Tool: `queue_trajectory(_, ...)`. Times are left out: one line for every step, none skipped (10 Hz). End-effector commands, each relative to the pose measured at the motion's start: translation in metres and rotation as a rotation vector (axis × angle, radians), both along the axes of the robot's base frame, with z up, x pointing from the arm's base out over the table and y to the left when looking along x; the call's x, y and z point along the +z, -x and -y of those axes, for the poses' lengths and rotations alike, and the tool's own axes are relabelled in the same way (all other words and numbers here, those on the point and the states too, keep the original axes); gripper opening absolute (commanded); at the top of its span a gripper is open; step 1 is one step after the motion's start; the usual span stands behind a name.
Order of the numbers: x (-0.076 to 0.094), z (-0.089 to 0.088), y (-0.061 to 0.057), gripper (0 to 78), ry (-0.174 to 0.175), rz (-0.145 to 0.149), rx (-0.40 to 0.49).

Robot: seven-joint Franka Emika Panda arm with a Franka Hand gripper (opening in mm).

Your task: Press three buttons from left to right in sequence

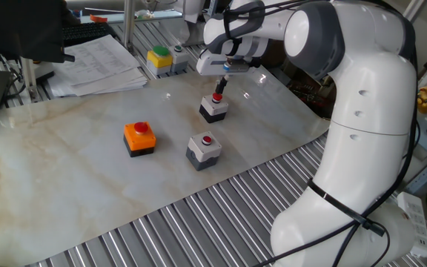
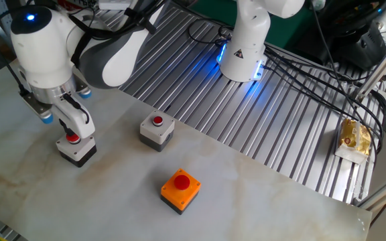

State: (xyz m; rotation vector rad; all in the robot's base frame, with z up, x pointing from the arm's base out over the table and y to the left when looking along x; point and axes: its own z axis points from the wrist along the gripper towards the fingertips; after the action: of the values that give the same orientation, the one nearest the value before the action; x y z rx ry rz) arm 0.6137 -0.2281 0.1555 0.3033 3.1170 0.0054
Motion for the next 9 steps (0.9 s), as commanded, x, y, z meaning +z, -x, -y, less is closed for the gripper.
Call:
queue_trajectory(0.0037,0.0009,-0.0009,0.0,0.002,0.004,-0.001)
queue_trajectory(0.0055,0.0011,-0.0007,0.0,0.002,0.003,0.001)
queue_trajectory(0.0059,0.0010,-0.0006,0.0,0.003,0.003,0.001)
queue_trajectory(0.0059,0.0010,-0.0006,0.0,0.002,0.002,0.001)
queue_trajectory(0.0055,0.0010,-0.0007,0.0,0.002,0.003,0.001)
queue_trajectory(0.0035,0.0007,-0.0010,0.0,0.002,0.003,0.001)
queue_trajectory(0.0028,0.0006,-0.0012,0.0,0.001,0.003,0.001)
queue_trajectory(-0.0005,0.0002,-0.0018,0.0,0.001,0.004,0.001)
queue_trajectory(-0.0031,-0.0001,-0.0022,0.0,0.001,0.006,-0.001)
